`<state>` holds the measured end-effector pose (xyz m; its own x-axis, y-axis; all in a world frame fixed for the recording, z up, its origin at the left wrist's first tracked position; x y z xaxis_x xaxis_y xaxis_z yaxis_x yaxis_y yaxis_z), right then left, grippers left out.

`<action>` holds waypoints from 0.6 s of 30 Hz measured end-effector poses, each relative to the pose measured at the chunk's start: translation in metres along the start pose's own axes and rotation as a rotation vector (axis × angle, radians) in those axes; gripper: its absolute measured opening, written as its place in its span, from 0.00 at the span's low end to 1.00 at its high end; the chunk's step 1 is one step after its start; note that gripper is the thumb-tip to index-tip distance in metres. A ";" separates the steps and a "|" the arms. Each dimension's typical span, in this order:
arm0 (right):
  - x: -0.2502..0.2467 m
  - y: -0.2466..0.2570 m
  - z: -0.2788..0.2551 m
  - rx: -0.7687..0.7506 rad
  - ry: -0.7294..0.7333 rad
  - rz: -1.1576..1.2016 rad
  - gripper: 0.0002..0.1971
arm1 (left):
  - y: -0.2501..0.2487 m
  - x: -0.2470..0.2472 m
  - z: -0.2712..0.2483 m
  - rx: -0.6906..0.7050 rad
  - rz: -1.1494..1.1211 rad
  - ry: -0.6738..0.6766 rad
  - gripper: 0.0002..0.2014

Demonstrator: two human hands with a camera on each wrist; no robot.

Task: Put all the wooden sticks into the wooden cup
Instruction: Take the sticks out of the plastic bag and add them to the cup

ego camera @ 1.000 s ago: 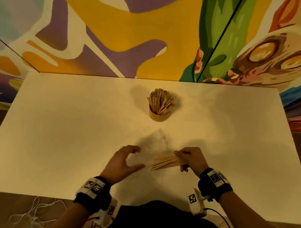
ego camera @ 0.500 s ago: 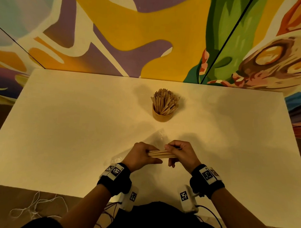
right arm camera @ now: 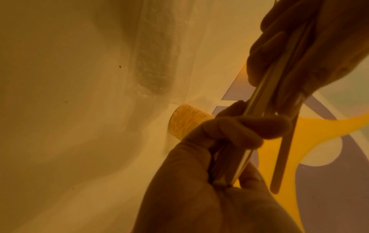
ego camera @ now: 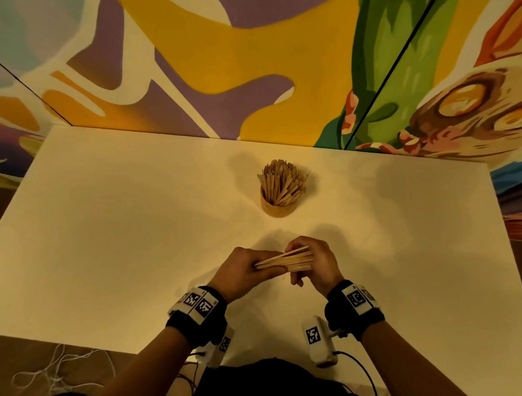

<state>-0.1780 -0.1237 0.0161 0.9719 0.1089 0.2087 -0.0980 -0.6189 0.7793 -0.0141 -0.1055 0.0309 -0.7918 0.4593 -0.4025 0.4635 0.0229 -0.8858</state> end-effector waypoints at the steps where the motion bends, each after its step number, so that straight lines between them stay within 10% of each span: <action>1: 0.000 0.000 0.001 0.025 0.006 0.031 0.19 | 0.001 -0.001 0.001 -0.012 -0.016 -0.003 0.14; 5: 0.000 -0.001 0.004 0.064 0.034 0.073 0.30 | 0.005 -0.006 0.005 -0.018 -0.007 0.009 0.14; 11: 0.003 0.012 0.015 -0.056 -0.040 -0.143 0.13 | 0.005 -0.014 0.015 -0.059 -0.033 -0.030 0.11; 18: 0.009 0.038 0.039 -0.137 -0.094 -0.131 0.10 | 0.012 -0.031 0.038 -0.272 -0.596 -0.461 0.18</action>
<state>-0.1647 -0.1768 0.0247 0.9933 0.1048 0.0492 0.0087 -0.4916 0.8708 0.0010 -0.1532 0.0241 -0.9938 -0.1104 0.0133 -0.0558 0.3919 -0.9183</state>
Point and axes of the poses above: each hand's wrist, its own z-axis towards the middle knuckle, its own x-axis out of the palm, y = z × x, the point moved 4 cm from there along z, towards the middle knuckle, and after that the axes turned 2 degrees about x, right-handed, at the moved point
